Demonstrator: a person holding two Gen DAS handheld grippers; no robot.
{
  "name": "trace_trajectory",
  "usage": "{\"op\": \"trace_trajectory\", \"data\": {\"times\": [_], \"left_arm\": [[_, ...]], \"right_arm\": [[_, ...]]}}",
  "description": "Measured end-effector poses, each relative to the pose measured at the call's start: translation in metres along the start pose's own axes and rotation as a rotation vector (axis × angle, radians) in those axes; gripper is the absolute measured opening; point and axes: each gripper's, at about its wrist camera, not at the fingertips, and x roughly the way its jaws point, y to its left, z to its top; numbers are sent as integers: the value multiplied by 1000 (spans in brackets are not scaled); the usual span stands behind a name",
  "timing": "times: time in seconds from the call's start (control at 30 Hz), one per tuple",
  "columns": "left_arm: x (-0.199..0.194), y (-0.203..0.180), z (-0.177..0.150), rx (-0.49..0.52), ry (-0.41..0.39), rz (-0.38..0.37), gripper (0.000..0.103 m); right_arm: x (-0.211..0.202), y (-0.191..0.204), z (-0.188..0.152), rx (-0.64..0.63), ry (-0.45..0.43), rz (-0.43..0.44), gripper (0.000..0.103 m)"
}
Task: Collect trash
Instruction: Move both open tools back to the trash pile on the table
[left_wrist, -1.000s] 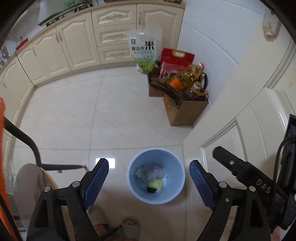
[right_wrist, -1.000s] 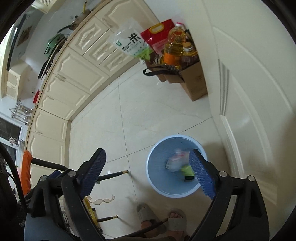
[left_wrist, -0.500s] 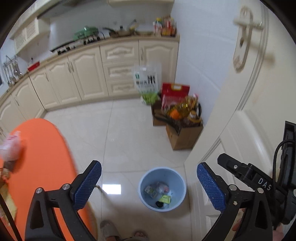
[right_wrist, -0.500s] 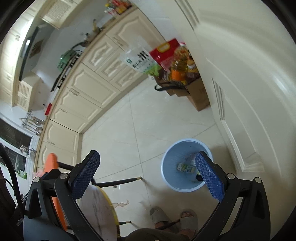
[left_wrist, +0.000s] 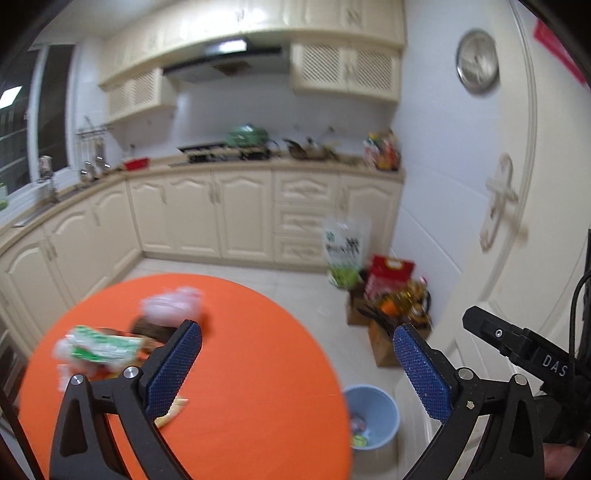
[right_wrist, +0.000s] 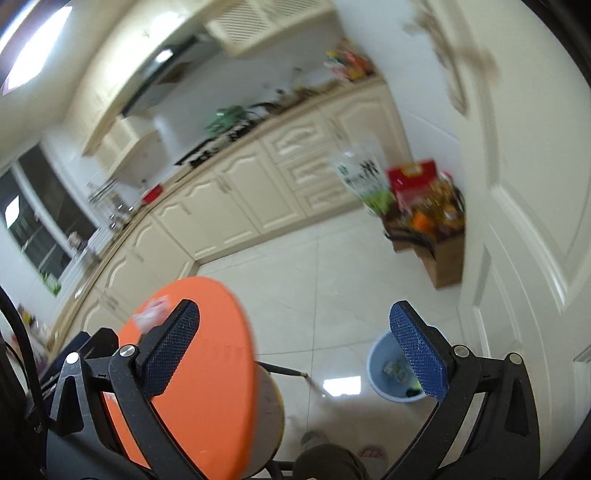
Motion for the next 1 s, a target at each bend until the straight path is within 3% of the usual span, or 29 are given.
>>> {"op": "trace_trajectory", "data": {"times": [0.27,0.6,0.73,1.0], "left_arm": [[-107,53,-54,-83,-129,121,102],[-203,79,-129,-180,-192,278,102],[-233,75,-154,-209,-200,327,102],[-255,58,-177,-236,-204,378,102]], "right_arm": [[-36,127,-15,-225,-73,32,103],[-65,247,-56,-442,-123,98,103],[-69,270,-75,-486,-113,138,103],[-64,285,-94,-533,-84,192,103]]}}
